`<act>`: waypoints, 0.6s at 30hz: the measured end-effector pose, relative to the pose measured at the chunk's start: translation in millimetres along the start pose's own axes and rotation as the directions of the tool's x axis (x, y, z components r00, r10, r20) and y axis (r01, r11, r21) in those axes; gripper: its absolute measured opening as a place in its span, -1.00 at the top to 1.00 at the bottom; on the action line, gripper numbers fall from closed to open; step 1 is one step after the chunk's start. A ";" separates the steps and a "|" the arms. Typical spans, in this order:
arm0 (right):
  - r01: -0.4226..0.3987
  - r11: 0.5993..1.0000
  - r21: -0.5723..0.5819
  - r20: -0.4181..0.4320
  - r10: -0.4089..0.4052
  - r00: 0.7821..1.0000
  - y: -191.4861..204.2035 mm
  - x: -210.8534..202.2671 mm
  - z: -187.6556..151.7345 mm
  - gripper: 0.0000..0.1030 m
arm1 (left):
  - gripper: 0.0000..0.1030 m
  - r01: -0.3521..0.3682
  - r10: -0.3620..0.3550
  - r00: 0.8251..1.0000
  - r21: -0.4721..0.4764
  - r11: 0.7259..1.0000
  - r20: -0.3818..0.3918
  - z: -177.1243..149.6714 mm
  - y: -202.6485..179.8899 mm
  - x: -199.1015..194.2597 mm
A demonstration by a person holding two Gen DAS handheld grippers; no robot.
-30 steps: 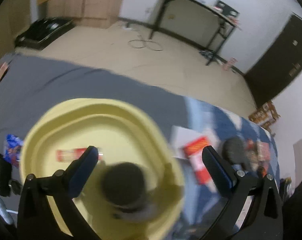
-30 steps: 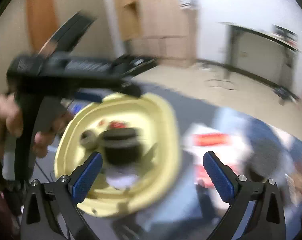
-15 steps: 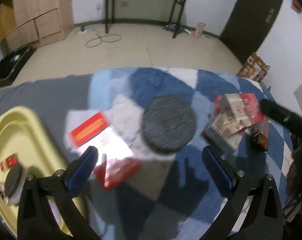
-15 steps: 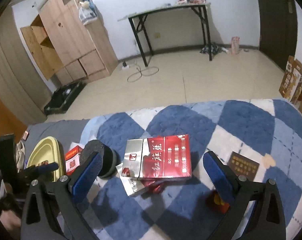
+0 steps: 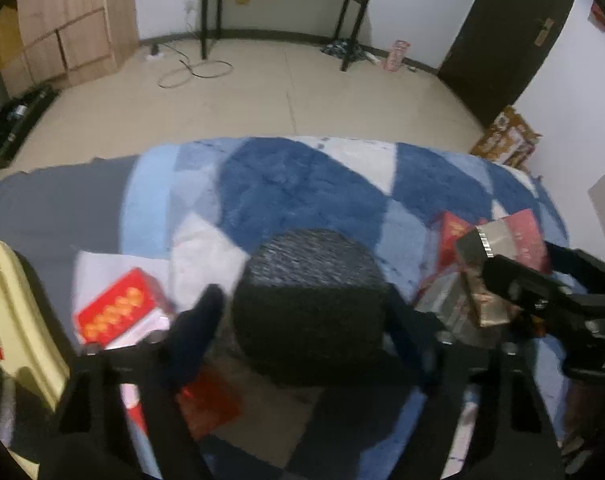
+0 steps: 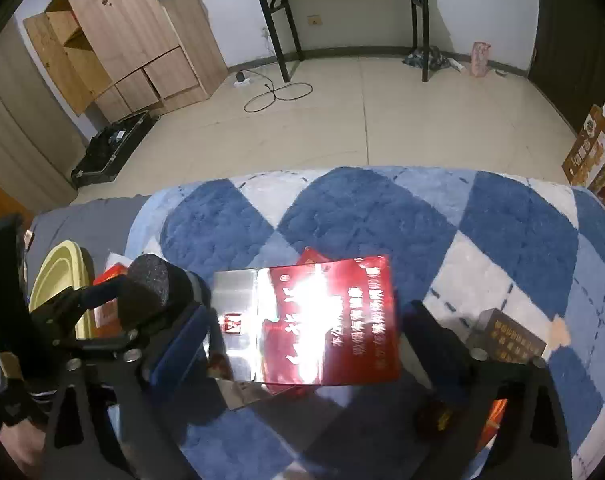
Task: Organize rigid objects
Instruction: 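Carry black sponge puck in left gripper to tray while right carries red-silver pack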
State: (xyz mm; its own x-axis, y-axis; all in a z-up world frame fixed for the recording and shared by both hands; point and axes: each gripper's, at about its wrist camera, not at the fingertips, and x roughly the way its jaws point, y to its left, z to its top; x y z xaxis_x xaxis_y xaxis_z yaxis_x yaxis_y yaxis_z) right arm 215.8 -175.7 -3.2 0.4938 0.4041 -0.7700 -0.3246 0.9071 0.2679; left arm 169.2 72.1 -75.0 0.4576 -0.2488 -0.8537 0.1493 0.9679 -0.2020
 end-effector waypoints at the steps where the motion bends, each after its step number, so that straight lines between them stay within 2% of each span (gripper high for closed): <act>1: 0.000 1.000 -0.003 0.004 0.000 1.000 -1.8 2.3 -0.8 -0.77 | -0.40 -0.013 0.013 1.000 0.010 1.000 0.004 -0.5 -3.4 -1.0; 6: -0.018 1.000 0.006 0.040 0.017 0.999 -7.7 -2.1 -7.3 -0.76 | -0.38 0.020 -0.019 0.998 -0.012 1.000 0.062 -3.0 -1.4 -26.9; 9: -0.030 1.000 -0.003 0.107 0.031 0.994 -6.2 -23.4 -10.8 -0.76 | -0.38 0.077 -0.062 0.986 -0.090 0.993 0.154 -10.1 17.5 -75.9; 11: -0.042 0.999 -0.034 0.143 0.046 0.989 2.8 -36.4 -10.1 -0.76 | -0.38 0.085 -0.054 0.973 -0.133 0.987 0.226 -24.3 38.2 -120.6; 12: -0.050 0.997 -0.056 0.155 0.058 0.986 9.3 -41.7 -9.3 -0.76 | -0.38 0.078 -0.037 0.965 -0.148 0.986 0.260 -34.9 49.5 -142.6; 14: -0.077 0.989 -0.126 0.170 0.098 0.981 32.1 -51.3 -6.7 -0.76 | -0.38 0.010 0.052 0.950 -0.194 0.981 0.308 -63.2 80.2 -187.1; 15: -0.097 0.982 -0.163 0.169 0.125 0.978 45.5 -54.3 -5.6 -0.76 | -0.38 -0.020 0.089 0.946 -0.221 0.975 0.311 -77.0 95.9 -201.9; 18: -0.200 0.935 -0.292 0.127 0.245 0.961 106.3 -56.3 -8.1 -0.76 | -0.38 -0.096 0.172 0.953 -0.288 0.953 0.251 -113.5 139.8 -219.4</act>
State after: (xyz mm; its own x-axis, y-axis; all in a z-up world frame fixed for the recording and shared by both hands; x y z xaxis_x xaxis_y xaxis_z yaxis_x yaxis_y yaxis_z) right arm 146.9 -103.0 63.9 0.4972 0.6256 -0.6011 -0.6378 0.7333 0.2356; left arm -9.9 266.0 29.6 0.6818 -0.0794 -0.7273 -0.1542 0.9562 -0.2490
